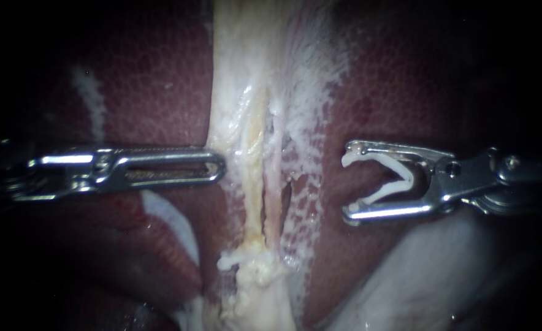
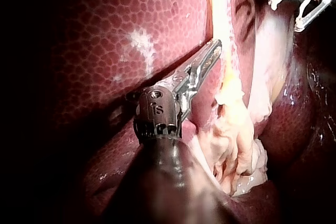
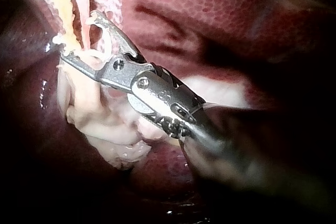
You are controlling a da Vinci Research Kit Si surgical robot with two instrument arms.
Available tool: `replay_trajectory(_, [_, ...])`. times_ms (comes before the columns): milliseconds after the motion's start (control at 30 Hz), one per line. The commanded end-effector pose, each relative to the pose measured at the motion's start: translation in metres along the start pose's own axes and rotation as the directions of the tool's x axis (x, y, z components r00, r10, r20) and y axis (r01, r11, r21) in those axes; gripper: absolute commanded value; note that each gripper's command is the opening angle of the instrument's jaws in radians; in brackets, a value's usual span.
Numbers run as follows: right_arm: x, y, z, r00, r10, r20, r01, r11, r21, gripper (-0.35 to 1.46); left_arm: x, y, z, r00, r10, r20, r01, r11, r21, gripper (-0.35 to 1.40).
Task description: Clipping second clip left tube
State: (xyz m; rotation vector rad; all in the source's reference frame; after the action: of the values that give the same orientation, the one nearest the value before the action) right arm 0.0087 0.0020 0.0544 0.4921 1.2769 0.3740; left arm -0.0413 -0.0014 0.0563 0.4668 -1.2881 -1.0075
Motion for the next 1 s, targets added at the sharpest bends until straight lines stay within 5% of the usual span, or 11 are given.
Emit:
replay_trajectory(33, [0.0,0.0,0.0,1.0,0.0,0.0,0.0,1.0,0.0,0.6,0.0,0.0,0.0,1.0,0.0,0.0,0.0,1.0,0.0,-0.35])
replay_trajectory(267, [-0.0011,-0.0006,0.001,0.986,0.169,0.001,-0.169,0.986,0.003,0.6,-0.0017,-0.0002,-0.001,0.9999,-0.01,-0.004,0.01,1.0,0.007,-0.35])
replay_trajectory(700, [-0.0045,-0.0011,0.0073,0.968,0.245,0.063,-0.247,0.968,0.044,0.56,-0.0056,-0.002,-0.0037,0.9994,-0.028,0.019,0.028,1.0,0.005,-0.35])
replay_trajectory(1000, [-0.0066,-0.001,0.0114,0.958,0.271,0.092,-0.278,0.959,0.063,0.56,-0.006,-0.0032,-0.0042,0.9994,-0.024,0.025,0.024,1.0,0.006,-0.35])
